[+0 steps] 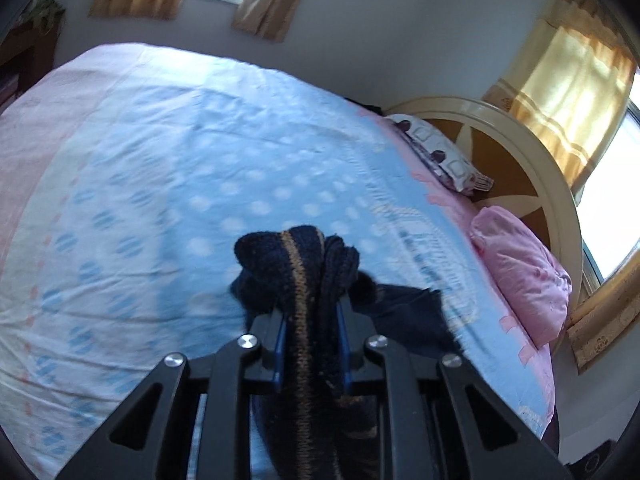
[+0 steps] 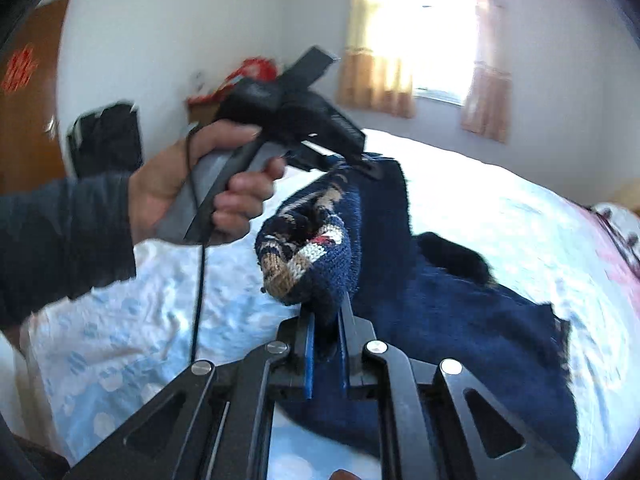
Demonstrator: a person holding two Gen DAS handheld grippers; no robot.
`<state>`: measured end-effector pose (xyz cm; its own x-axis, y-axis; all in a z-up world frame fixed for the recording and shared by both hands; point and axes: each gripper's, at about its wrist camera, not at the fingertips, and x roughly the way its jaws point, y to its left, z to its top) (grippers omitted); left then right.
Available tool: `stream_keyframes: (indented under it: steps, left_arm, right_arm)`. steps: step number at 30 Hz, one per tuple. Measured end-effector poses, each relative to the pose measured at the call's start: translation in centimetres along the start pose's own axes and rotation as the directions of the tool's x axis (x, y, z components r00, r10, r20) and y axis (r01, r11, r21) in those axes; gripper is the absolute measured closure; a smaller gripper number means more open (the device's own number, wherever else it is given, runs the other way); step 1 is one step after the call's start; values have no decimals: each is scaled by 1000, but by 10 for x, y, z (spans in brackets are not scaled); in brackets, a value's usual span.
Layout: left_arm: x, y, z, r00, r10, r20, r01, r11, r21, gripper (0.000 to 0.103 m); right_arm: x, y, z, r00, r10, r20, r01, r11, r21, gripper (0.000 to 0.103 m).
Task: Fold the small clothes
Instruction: 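Grasp the folded side edge with the right gripper while the left gripper grasps the striped edge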
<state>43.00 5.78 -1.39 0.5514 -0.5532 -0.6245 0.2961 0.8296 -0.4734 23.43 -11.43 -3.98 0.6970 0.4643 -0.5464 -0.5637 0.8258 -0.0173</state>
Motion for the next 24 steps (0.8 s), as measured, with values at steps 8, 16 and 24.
stream_keyframes:
  steps: [8,16,24]
  left_arm:
    - [47,-77,11,997,-53,-49,56,997,56,82]
    - [106,-146,0,990,-65,-126,84,985,152,82]
    - [166,-178,-24,975,-38,-221,82,978,193,82]
  right_arm:
    - [-37,-62,-24,999,-31,25,26,982,186,95]
    - [-70,-112,-64,996,-85,15,76,942,326,95]
    - [-82,-160,-106,991,-120,-60,134,872,471,95]
